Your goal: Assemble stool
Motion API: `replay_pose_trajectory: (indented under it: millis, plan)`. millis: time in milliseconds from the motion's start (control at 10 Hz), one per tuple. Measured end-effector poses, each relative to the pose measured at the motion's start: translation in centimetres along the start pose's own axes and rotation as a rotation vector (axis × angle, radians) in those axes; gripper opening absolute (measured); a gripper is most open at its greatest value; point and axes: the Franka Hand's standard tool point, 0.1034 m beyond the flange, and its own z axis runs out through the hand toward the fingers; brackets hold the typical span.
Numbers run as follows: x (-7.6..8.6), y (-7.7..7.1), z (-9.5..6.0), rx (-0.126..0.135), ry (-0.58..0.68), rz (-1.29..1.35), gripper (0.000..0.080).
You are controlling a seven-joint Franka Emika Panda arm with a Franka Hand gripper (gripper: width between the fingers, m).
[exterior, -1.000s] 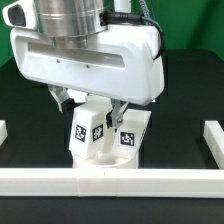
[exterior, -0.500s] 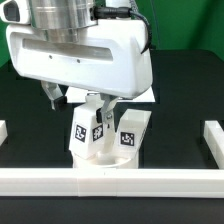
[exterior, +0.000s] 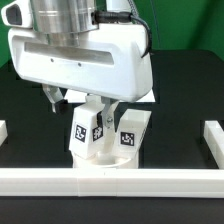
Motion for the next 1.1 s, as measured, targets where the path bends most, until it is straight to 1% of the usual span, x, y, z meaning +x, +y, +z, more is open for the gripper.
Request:
replay_pose_trajectory:
  millis: [300, 400, 500, 600, 700, 1100]
  plan:
    - [-0.25, -0.04, 0.50, -0.004, -0.004, -0.003, 0.0649]
    - [-0.24, -0.05, 0.49, -0.004, -0.004, -0.003, 0.0622]
    - [-0.23, -0.06, 0.47, -0.004, -0.003, -0.003, 0.0622]
    - [-0.23, -0.06, 0.48, -0.004, -0.003, -0.003, 0.0441]
    - [-0.23, -0.06, 0.47, -0.004, -0.003, -0.003, 0.0341]
    - [-0.24, -0.09, 0.48, -0.003, -0.004, 0.054, 0.0342]
